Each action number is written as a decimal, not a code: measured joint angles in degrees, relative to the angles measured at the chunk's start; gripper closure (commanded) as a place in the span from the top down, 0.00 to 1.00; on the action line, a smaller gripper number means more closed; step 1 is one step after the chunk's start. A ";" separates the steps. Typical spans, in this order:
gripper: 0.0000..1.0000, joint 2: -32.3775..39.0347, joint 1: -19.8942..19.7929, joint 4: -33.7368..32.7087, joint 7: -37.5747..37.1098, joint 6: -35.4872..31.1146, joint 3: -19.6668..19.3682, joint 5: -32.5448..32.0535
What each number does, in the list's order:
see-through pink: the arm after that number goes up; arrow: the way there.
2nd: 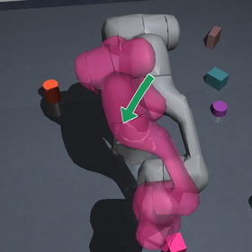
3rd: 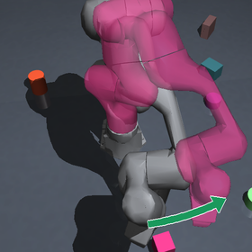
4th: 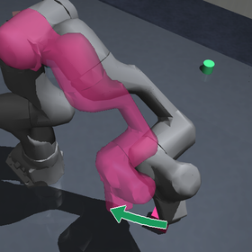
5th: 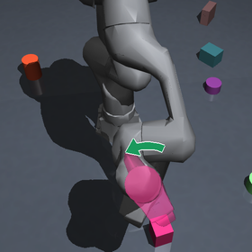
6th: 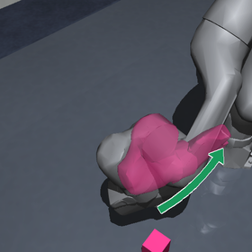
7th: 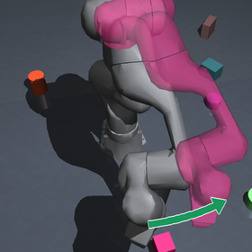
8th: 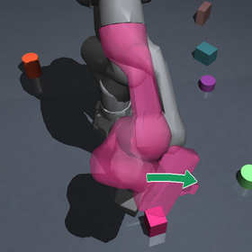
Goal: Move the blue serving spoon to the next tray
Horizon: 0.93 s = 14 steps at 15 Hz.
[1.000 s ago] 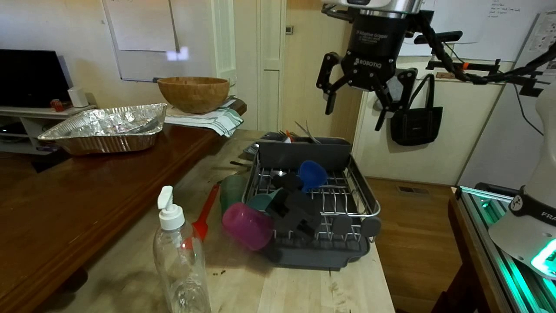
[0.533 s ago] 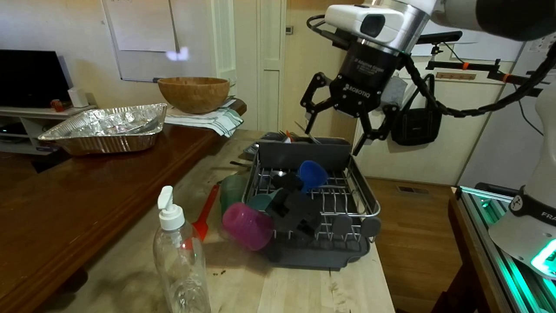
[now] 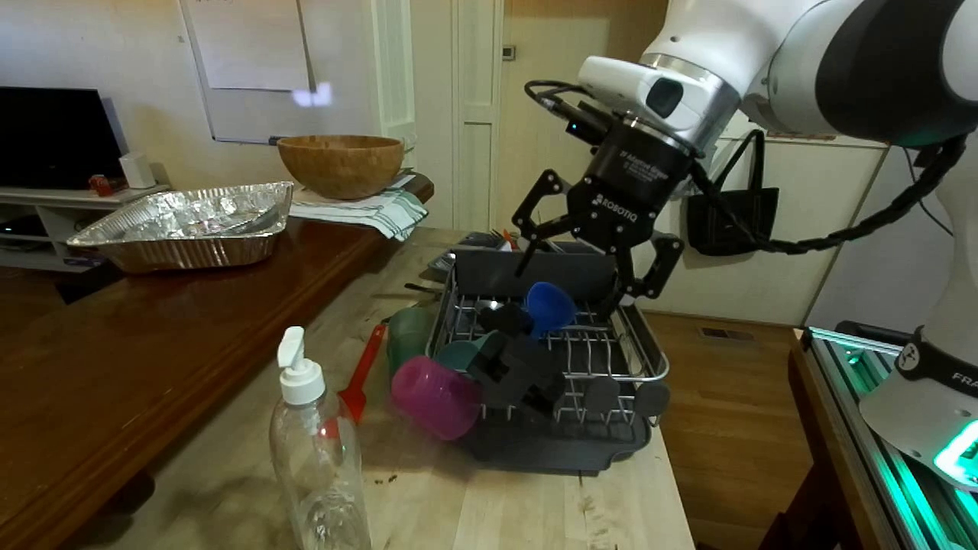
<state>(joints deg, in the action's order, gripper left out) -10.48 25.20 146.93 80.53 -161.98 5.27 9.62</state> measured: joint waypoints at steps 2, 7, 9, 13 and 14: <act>1.00 1.07 2.32 0.59 4.21 -0.96 -0.60 6.74; 1.00 2.92 5.02 1.24 13.51 -0.96 -3.41 16.04; 1.00 3.39 4.38 1.48 14.56 -0.90 -3.90 16.78; 1.00 3.34 2.49 1.18 14.40 -0.90 -1.50 16.78; 1.00 3.34 2.15 0.92 14.40 -0.90 -1.14 16.79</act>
<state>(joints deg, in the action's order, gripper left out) -7.14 27.35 147.85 94.93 -162.88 4.13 26.41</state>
